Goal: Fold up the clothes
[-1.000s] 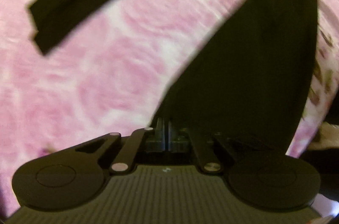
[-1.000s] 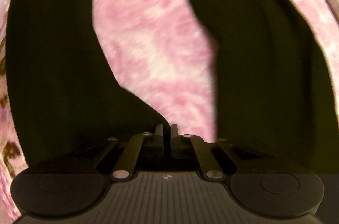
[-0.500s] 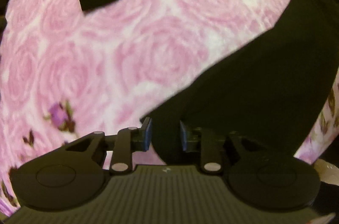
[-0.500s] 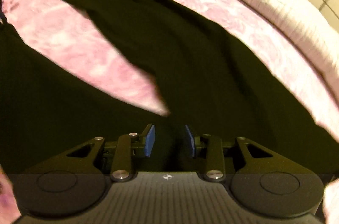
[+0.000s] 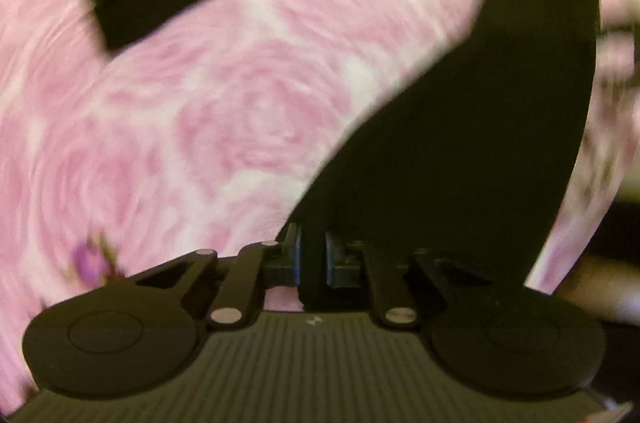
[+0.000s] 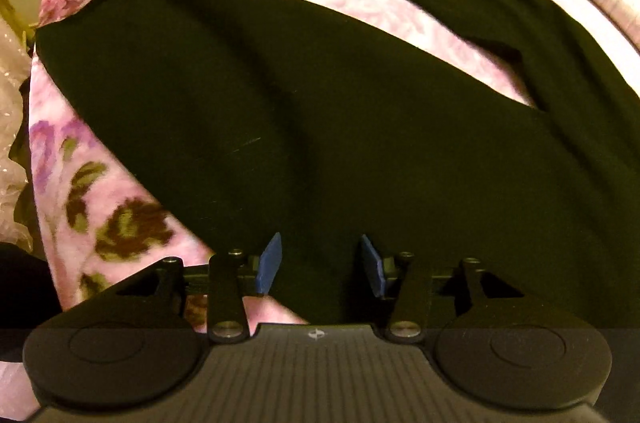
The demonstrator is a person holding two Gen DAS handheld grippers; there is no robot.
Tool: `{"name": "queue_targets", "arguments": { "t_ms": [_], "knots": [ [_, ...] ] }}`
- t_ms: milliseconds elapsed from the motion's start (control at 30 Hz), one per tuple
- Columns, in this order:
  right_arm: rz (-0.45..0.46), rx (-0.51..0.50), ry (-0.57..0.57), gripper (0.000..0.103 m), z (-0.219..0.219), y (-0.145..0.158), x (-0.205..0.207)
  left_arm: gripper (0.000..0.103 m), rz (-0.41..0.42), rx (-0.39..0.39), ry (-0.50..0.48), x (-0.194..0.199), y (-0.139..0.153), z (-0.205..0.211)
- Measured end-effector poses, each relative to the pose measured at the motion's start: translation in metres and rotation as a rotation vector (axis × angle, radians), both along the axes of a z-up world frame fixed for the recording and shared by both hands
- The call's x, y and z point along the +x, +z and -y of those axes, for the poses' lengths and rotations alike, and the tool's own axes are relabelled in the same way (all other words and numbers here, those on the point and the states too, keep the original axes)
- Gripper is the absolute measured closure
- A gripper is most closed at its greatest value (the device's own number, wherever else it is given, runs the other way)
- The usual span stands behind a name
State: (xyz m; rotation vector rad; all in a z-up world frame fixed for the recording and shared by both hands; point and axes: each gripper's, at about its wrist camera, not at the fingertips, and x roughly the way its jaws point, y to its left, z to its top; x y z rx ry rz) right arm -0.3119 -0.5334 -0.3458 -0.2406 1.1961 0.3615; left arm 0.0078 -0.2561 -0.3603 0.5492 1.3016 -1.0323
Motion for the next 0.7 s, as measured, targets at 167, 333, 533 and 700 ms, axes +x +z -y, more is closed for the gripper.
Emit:
{"name": "queue_targets", "arguments": {
  "t_ms": [167,333,533,700],
  "knots": [
    [0.019,-0.048,-0.007,0.056,-0.017,0.005,-0.006,0.095,-0.046,0.019,0.059,-0.011,-0.005,-0.026],
    [0.030,0.002,-0.002,0.055,-0.050,0.013,-0.010,0.089,0.067,0.006,0.155,-0.001,0.007,-0.045],
    [-0.059,0.092,-0.097,0.051,-0.061,-0.004,-0.007,0.081,0.161,-0.019,0.101,-0.026,0.033,-0.040],
    [-0.001,0.090,-0.268,0.050,-0.019,0.026,-0.032,0.066,0.212,-0.044,-0.031,-0.076,0.053,0.004]
  ]
}}
